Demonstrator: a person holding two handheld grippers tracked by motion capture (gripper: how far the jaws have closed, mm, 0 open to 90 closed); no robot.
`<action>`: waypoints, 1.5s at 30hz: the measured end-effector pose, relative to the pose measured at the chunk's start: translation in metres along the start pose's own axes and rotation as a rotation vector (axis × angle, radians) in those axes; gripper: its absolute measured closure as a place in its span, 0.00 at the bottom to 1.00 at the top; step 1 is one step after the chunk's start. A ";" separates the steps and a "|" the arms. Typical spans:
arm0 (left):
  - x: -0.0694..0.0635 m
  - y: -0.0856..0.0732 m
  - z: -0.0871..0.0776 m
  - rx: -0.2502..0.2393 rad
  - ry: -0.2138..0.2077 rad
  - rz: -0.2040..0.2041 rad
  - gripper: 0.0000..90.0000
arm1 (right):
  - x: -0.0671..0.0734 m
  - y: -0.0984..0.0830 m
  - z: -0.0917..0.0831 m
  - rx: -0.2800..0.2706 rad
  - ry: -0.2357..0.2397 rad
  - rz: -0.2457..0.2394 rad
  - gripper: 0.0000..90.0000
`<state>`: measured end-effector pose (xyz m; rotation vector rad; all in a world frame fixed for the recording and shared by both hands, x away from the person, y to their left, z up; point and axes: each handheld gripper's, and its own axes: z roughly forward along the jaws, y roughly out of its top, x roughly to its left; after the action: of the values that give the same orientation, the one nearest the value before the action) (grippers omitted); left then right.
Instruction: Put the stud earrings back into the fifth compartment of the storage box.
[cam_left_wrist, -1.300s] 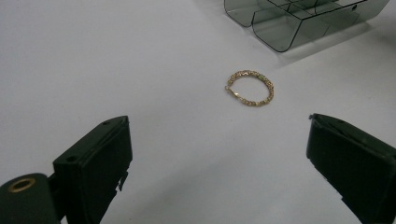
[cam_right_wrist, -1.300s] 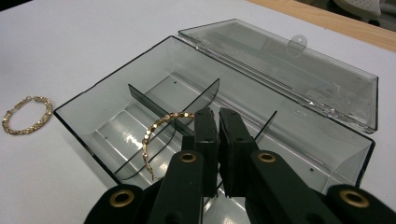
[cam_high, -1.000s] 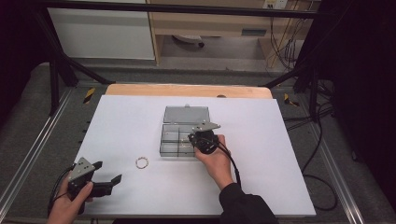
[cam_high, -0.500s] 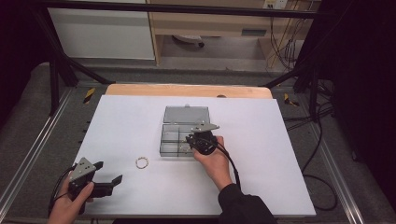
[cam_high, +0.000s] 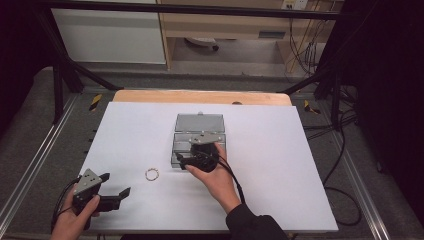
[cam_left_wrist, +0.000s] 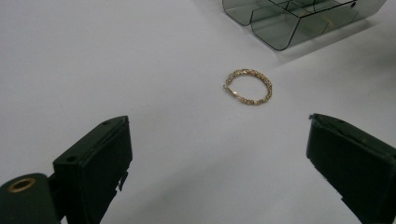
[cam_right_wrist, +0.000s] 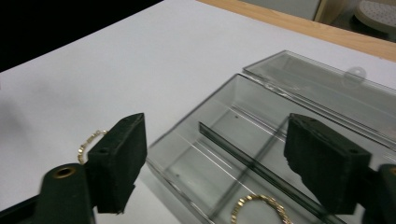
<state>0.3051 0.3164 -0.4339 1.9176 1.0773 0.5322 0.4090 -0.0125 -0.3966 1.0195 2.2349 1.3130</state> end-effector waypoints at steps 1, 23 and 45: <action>0.000 0.000 0.000 0.001 0.000 -0.001 0.08 | 0.004 0.001 0.002 0.001 0.003 -0.007 0.19; 0.001 -0.001 0.001 0.007 0.006 -0.008 0.08 | 0.043 0.017 0.024 0.049 0.093 -0.070 0.12; 0.002 -0.001 0.002 0.014 0.012 -0.017 0.08 | 0.051 0.019 0.035 0.085 0.129 -0.097 0.17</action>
<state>0.3067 0.3180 -0.4361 1.9186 1.1064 0.5281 0.4035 0.0521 -0.3953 0.8651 2.4224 1.2855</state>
